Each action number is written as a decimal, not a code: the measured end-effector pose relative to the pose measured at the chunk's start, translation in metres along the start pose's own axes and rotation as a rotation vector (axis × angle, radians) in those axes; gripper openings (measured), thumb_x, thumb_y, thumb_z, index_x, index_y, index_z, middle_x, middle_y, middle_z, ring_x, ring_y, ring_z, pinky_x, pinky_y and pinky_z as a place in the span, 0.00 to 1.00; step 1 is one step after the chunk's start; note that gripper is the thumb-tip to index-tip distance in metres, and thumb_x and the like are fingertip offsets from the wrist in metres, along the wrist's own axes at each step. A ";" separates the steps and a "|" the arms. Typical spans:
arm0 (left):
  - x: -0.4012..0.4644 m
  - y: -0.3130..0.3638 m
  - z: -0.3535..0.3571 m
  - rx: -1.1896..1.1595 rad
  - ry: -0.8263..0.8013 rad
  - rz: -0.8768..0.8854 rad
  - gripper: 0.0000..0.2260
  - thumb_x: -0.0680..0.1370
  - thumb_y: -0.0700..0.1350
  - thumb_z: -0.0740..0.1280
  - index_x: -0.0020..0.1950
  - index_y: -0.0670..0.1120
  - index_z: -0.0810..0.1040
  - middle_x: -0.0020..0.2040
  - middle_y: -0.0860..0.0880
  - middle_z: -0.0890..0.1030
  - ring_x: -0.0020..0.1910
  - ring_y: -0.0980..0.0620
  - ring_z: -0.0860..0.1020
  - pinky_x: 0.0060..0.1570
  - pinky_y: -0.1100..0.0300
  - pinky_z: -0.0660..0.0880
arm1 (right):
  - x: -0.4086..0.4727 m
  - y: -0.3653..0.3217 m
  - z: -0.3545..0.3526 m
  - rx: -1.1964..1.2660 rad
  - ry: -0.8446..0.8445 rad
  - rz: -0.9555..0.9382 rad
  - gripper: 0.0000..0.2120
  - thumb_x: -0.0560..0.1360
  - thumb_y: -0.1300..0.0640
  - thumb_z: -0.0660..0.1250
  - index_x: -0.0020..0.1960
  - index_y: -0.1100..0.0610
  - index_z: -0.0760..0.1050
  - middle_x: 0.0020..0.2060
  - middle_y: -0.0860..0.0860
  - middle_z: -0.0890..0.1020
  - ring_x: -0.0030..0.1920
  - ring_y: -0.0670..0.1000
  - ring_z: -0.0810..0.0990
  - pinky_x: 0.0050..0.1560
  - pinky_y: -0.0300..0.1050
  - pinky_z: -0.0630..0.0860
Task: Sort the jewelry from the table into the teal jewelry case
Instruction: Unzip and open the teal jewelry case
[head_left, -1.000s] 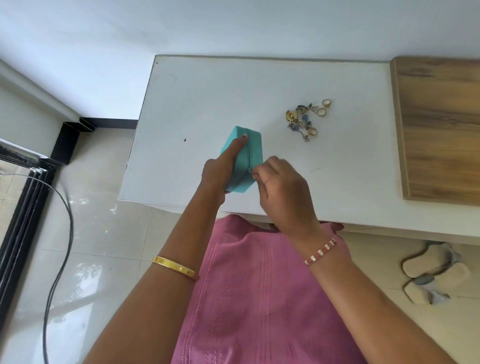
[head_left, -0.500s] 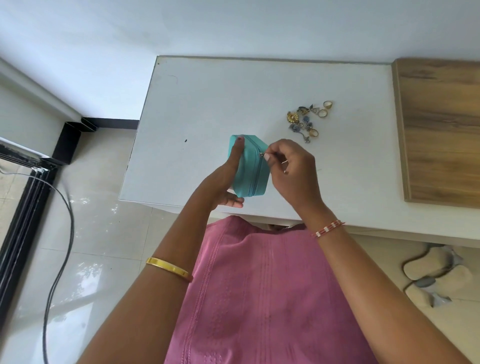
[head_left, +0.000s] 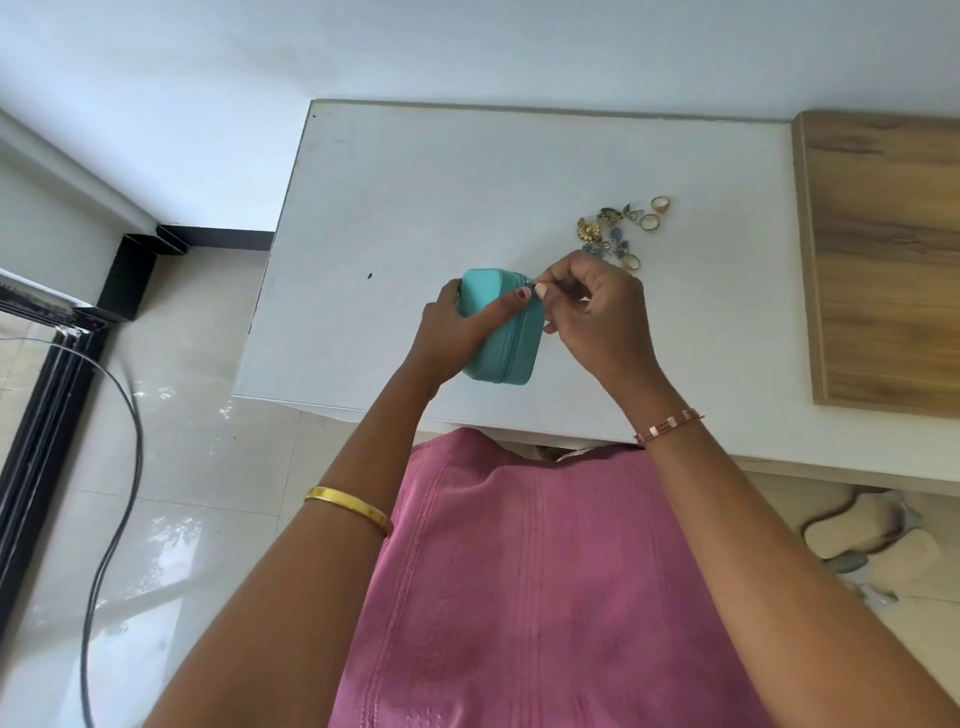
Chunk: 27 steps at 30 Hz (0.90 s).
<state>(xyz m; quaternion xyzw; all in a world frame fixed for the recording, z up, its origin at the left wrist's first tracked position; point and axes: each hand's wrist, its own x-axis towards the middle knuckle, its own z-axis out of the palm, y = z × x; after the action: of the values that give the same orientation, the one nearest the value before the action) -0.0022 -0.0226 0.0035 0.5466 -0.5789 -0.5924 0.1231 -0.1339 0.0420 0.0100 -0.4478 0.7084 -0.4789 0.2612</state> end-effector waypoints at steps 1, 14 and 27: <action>0.000 0.001 0.001 -0.027 0.012 -0.046 0.39 0.57 0.70 0.67 0.61 0.48 0.72 0.55 0.50 0.79 0.52 0.52 0.79 0.46 0.59 0.77 | -0.004 0.002 0.003 -0.048 0.019 -0.061 0.03 0.72 0.66 0.65 0.40 0.62 0.76 0.33 0.52 0.77 0.33 0.53 0.78 0.36 0.47 0.79; -0.005 0.013 -0.002 -0.424 0.057 -0.458 0.24 0.72 0.66 0.63 0.55 0.48 0.72 0.43 0.48 0.77 0.38 0.52 0.78 0.34 0.60 0.76 | -0.046 0.001 0.014 -0.698 0.030 -0.743 0.04 0.71 0.67 0.65 0.38 0.62 0.72 0.30 0.56 0.75 0.29 0.53 0.73 0.27 0.43 0.70; 0.003 0.011 -0.005 -0.518 0.002 -0.548 0.31 0.68 0.70 0.65 0.54 0.44 0.75 0.48 0.44 0.79 0.47 0.46 0.80 0.50 0.49 0.79 | -0.059 0.048 0.028 -0.657 -0.143 -0.600 0.04 0.68 0.60 0.72 0.39 0.61 0.79 0.33 0.54 0.82 0.32 0.51 0.79 0.31 0.39 0.74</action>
<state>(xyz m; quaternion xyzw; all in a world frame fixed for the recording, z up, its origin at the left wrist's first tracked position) -0.0054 -0.0311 0.0124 0.6326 -0.2422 -0.7295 0.0947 -0.1029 0.0886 -0.0485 -0.7244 0.6421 -0.2510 0.0031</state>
